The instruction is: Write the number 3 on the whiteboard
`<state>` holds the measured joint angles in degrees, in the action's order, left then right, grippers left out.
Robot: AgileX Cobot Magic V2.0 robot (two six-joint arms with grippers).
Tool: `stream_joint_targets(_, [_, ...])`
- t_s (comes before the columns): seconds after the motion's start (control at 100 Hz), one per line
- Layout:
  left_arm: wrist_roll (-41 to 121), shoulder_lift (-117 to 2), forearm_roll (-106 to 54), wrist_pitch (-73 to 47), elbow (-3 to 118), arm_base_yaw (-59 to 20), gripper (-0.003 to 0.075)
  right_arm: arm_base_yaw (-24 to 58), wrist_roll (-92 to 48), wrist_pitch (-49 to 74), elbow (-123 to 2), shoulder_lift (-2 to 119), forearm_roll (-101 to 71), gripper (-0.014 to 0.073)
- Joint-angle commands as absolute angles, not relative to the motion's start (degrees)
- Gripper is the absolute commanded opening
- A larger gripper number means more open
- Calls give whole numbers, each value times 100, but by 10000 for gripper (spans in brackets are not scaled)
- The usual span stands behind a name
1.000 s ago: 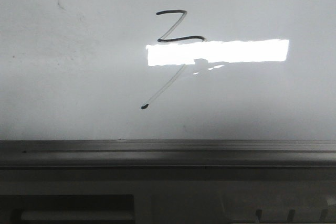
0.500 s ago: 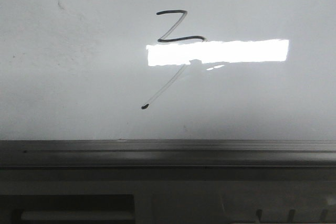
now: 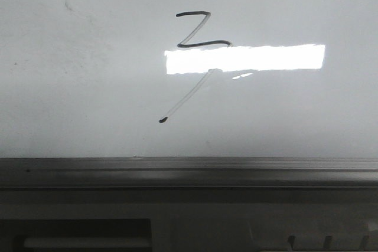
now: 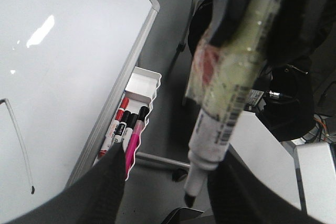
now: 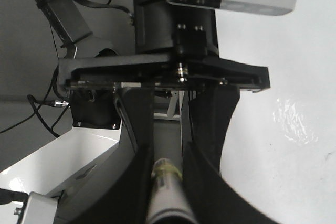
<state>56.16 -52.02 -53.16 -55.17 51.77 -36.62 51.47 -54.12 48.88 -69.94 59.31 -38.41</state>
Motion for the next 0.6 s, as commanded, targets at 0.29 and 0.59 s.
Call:
stream_joint_targets(0.29, [5602,-5185,-5975,-4847,5366,-3686,232,5260,-5428,4914,-7183,6069,-4287,-49])
stream_joint_targets(0.59, [5602,-5185,-5985,-4808,5366,-3686,-21,5260,-5428,4910,-7183,6069,-4287,192])
